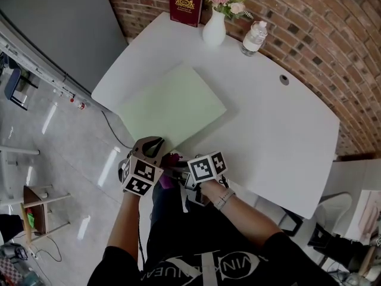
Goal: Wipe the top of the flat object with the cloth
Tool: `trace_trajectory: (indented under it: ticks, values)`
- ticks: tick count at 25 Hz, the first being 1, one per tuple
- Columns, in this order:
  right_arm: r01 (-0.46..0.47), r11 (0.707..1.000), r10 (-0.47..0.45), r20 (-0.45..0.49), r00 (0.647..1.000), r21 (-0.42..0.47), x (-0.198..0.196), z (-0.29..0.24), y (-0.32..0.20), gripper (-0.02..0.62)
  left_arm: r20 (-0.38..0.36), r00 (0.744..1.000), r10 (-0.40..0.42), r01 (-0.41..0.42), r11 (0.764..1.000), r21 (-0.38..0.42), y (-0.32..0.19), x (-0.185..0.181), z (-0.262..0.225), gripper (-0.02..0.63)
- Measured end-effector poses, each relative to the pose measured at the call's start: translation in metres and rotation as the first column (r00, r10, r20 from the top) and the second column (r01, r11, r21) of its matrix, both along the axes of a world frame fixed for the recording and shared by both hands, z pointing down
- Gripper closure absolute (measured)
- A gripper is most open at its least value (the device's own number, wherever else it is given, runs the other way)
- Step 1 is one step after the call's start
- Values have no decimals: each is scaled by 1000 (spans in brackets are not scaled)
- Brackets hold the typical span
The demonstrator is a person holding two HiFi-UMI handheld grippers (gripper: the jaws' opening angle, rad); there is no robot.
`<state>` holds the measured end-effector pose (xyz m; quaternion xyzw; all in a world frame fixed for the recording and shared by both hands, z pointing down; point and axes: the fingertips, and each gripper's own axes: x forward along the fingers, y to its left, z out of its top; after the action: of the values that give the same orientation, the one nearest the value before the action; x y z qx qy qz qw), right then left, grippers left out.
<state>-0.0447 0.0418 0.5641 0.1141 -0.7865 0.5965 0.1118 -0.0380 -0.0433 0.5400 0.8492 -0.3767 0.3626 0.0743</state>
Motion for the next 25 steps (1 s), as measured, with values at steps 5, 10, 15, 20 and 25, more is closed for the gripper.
trace_trajectory:
  ticks: [5, 10, 15, 20, 25]
  values:
    - [-41, 999, 41, -22, 999, -13, 32, 1, -22, 531, 50, 997, 65, -65, 998, -5, 1, 3, 2, 590]
    - [-88, 996, 88, -45, 995, 3, 76, -2, -52, 531, 50, 994, 100, -100, 995, -11, 2, 3, 4, 593]
    - [-134, 990, 137, -91, 986, 40, 115, -7, -81, 531, 41, 992, 117, -116, 993, -17, 2, 3, 4, 595]
    - [-190, 978, 201, -141, 969, 90, 151, -10, -106, 531, 30, 990, 136, -135, 990, -34, 2, 2, 4, 595]
    - [-252, 960, 271, -181, 945, 120, 181, -9, -127, 531, 18, 989, 149, -148, 988, -46, 2, 2, 4, 595]
